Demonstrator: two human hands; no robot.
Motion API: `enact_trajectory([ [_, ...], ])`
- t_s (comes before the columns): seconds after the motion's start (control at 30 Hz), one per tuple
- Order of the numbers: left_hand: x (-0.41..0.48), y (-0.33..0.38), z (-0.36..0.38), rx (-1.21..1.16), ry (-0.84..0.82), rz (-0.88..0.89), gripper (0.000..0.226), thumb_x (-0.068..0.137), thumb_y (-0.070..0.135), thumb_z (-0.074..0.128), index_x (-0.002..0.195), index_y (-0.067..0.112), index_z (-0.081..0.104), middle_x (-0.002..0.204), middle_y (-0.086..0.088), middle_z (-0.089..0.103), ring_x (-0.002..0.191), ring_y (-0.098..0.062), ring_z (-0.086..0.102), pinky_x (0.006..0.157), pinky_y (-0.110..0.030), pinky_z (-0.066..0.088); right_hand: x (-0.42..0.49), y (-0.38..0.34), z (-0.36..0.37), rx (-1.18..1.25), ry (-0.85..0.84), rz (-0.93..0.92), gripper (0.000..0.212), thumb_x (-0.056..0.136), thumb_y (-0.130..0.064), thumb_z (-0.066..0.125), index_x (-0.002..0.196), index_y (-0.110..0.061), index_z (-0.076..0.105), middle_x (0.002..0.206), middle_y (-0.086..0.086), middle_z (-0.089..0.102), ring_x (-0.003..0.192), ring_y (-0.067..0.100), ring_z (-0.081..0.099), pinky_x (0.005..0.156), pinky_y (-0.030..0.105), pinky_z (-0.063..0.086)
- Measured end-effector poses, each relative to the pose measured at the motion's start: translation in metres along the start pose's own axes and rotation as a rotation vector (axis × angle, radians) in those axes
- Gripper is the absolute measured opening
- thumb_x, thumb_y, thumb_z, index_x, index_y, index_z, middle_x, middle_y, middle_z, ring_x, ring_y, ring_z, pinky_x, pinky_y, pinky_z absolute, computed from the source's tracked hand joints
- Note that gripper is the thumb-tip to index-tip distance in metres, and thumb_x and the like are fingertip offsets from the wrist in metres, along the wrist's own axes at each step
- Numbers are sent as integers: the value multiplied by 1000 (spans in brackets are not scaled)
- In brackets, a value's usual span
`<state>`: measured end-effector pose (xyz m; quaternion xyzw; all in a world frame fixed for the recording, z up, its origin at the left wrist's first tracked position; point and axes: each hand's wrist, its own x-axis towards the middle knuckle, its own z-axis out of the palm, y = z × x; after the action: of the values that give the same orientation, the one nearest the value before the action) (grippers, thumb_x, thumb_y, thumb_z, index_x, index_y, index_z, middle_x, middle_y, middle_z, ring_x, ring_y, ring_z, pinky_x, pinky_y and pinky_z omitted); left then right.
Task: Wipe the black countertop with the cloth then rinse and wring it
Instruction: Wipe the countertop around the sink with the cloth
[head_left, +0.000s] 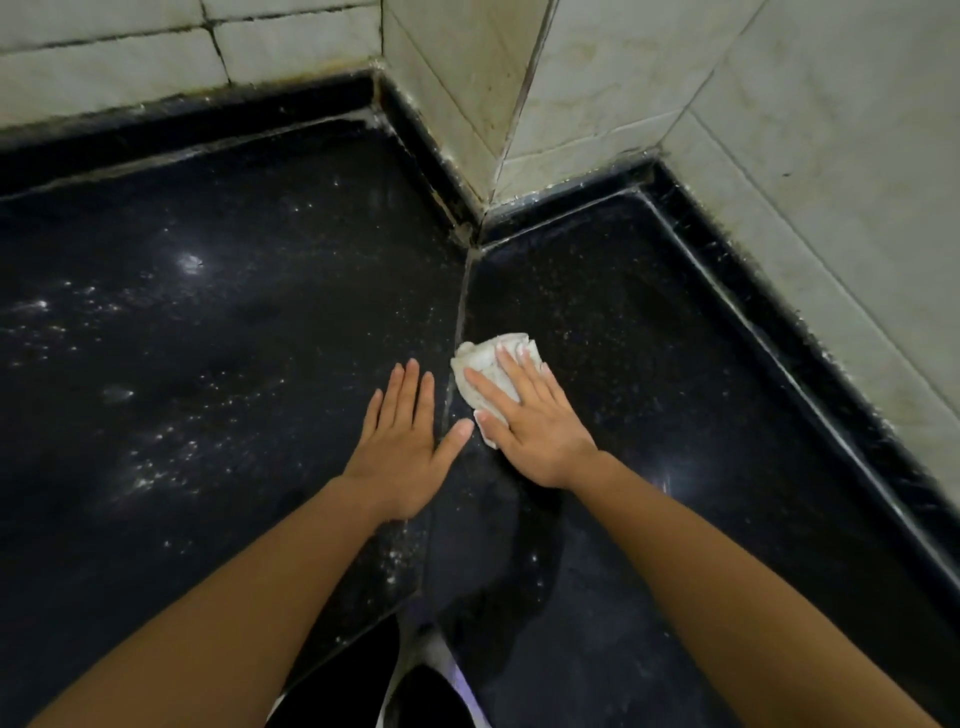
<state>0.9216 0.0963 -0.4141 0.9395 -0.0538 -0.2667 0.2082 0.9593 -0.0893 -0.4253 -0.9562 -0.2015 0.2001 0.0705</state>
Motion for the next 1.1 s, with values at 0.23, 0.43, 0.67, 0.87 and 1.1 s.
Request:
enact_trajectory([
  [0.23,-68,-3,33,82,266,4,84,82,61,-15,150,12,-8,158,-1,-14,140,-8,-22,109,-34,-25,-84,23,22,45,8,112,49,101,-52,16,143,-51,-8,158,-5,-21,138,8,-32,110,25,-24],
  [0.43,-138,-17,96,57,359,-111,82,85,60,-9,149,9,-5,157,-3,-12,141,-11,-22,113,-32,-20,-173,9,59,36,-23,140,53,91,-61,4,141,-52,-14,151,-10,-30,134,8,-39,108,24,-28],
  [0.67,-164,-38,102,105,401,-256,77,94,57,1,148,3,-7,158,-12,-12,144,-20,-18,116,-38,-13,-237,-23,93,2,-46,33,52,89,-62,-5,139,-56,-16,155,-6,-29,138,14,-38,112,31,-25],
  [0.87,-151,-43,88,115,291,-312,74,95,53,9,147,8,-17,154,-11,-26,142,-21,-25,115,-40,-16,-241,-25,94,-24,-46,6,53,92,-60,-2,142,-52,-16,153,-7,-31,140,16,-34,114,35,-20],
  [1.1,-144,-47,88,91,229,-334,73,95,54,8,145,11,-23,153,-8,-29,140,-20,-29,112,-39,-19,-151,-18,61,23,5,129,54,93,-60,1,142,-48,-18,156,-4,-27,141,16,-31,113,31,-21],
])
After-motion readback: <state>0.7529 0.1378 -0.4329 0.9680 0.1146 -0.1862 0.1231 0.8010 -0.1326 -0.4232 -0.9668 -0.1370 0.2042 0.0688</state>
